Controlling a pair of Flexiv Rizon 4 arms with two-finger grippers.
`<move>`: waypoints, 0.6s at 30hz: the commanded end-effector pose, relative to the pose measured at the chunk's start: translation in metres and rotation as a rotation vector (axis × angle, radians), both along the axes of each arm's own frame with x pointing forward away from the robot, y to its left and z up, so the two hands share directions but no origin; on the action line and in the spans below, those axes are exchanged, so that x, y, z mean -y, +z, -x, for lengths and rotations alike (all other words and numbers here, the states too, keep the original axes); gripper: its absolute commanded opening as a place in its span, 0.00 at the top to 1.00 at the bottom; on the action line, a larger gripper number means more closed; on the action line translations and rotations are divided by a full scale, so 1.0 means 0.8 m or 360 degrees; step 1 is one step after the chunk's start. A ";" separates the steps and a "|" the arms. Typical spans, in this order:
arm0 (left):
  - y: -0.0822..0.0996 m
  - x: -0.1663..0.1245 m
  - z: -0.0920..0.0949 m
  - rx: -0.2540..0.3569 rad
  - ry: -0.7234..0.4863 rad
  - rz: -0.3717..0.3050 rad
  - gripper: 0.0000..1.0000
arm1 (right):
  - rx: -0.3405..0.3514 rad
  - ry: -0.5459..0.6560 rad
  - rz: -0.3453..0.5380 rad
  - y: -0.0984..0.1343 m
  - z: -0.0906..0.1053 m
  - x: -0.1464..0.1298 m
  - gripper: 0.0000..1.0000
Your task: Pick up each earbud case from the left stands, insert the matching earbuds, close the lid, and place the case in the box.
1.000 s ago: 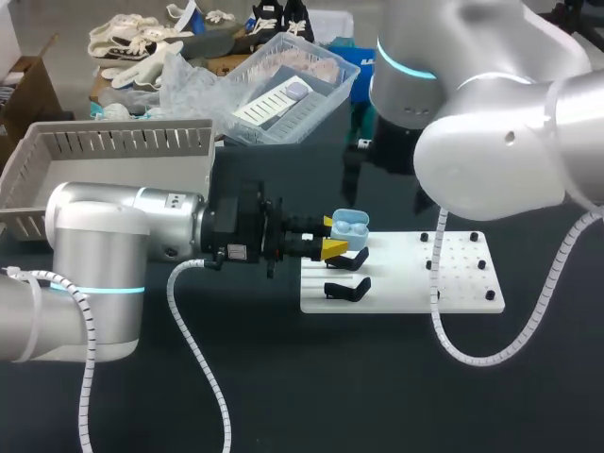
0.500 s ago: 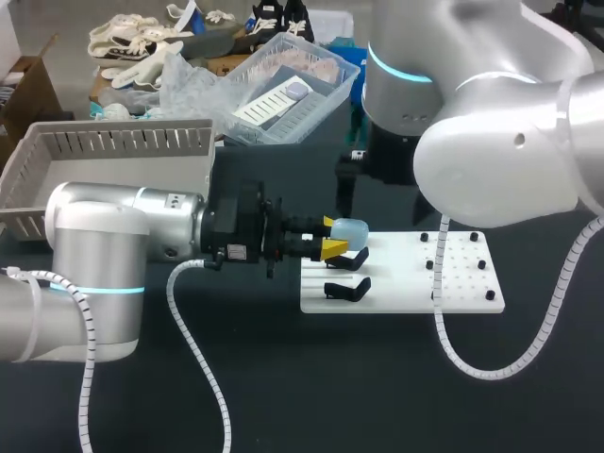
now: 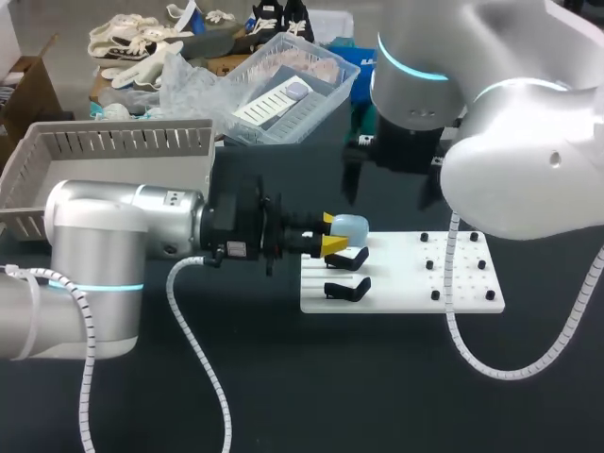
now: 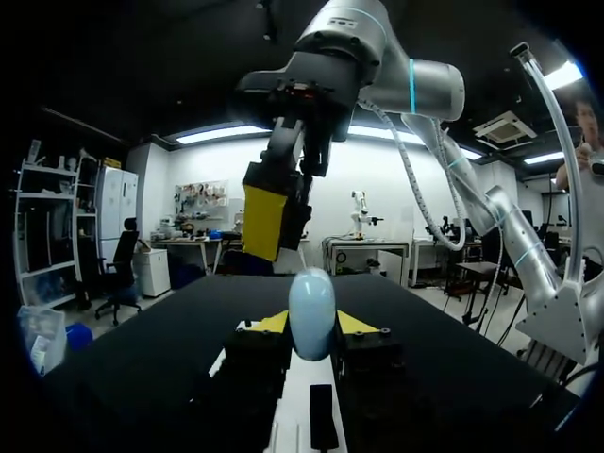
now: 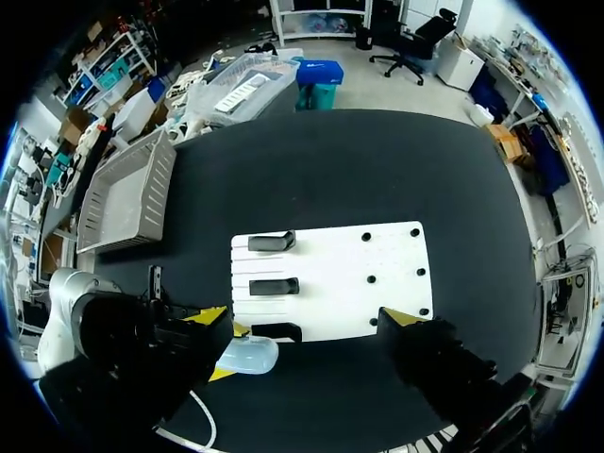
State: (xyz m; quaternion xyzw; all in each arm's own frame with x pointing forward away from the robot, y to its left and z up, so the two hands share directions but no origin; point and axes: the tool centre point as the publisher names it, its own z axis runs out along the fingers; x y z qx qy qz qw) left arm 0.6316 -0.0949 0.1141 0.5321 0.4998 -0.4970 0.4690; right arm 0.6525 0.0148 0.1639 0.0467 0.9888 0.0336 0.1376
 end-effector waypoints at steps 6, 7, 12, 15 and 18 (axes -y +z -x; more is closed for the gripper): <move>0.037 -0.028 -0.004 0.0024 0.0047 -0.0011 1.00 | 0.0215 0.0191 -0.0145 0.014 0.040 0.043 0.00; 0.039 -0.029 -0.004 0.0029 0.0055 -0.0021 1.00 | 0.0215 0.0213 -0.0150 0.013 0.042 0.045 0.00; 0.053 -0.045 -0.008 0.0049 0.0094 -0.0088 1.00 | 0.0201 0.0337 -0.0187 0.010 0.055 0.060 0.00; 0.056 -0.054 -0.012 0.0057 0.0130 -0.0141 1.00 | 0.0184 0.0411 -0.0214 0.009 0.060 0.068 0.00; 0.052 -0.067 -0.017 0.0030 0.0170 -0.0193 1.00 | 0.0180 0.0444 -0.0228 0.006 0.063 0.076 0.00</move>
